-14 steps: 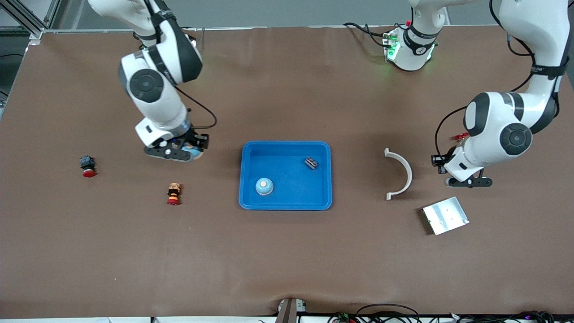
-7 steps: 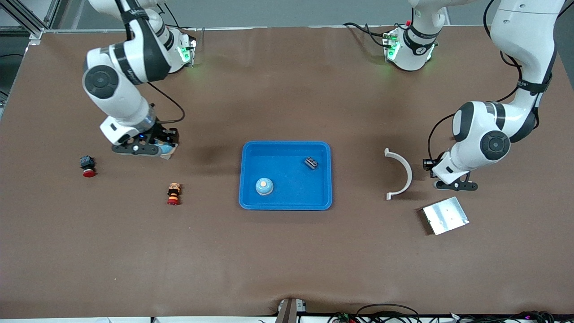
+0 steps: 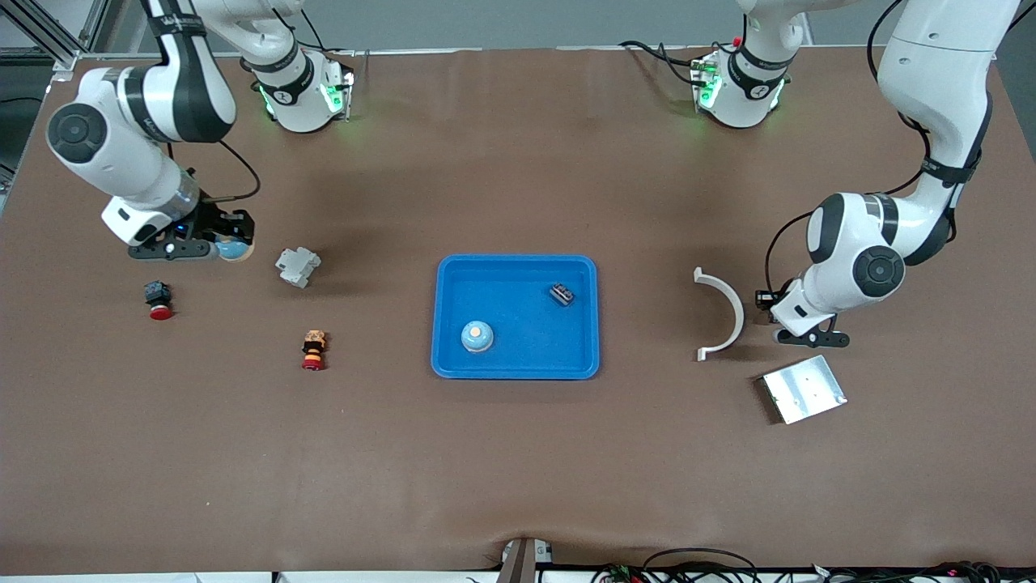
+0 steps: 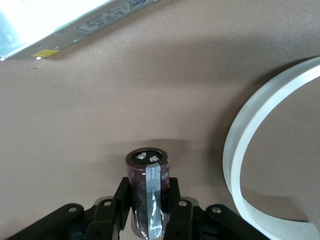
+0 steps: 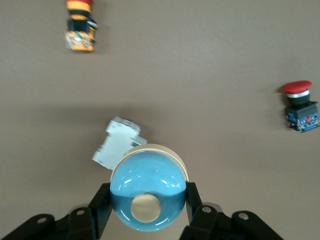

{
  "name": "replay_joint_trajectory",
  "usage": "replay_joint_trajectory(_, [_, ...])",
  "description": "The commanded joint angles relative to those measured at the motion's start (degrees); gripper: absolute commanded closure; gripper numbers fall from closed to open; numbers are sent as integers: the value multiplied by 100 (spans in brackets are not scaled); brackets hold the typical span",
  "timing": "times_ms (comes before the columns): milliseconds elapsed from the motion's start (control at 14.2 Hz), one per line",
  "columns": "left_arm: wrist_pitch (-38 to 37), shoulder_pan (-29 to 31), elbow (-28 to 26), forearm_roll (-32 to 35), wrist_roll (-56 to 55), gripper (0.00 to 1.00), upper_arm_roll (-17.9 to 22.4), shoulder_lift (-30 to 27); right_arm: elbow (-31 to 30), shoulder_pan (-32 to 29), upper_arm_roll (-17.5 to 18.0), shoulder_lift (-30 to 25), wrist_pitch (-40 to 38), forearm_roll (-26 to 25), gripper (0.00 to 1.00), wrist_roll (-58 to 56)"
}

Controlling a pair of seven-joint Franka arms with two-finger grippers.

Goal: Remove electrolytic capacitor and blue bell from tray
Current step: 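Carry the capacitor toward the white bracket while the right gripper carries the bell, then set the capacitor by the bracket while the right gripper sets the bell down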

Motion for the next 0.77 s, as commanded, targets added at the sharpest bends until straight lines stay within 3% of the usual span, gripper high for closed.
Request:
replay_joint_trajectory(0, [130,22,72,144,-85,89,-19,107,-635,-175,-213,-329,548,125,100,-632])
replay_joint_trajectory(351, [201,13,125,144,-85,87,-19,230,-1164,-738,-284,-207,1456,125,100,-1450])
replay_joint_trajectory(702, [201,40,152,144,-85,77,-19,248,-1165,-1493,-275,495,1999,125,100,-2381])
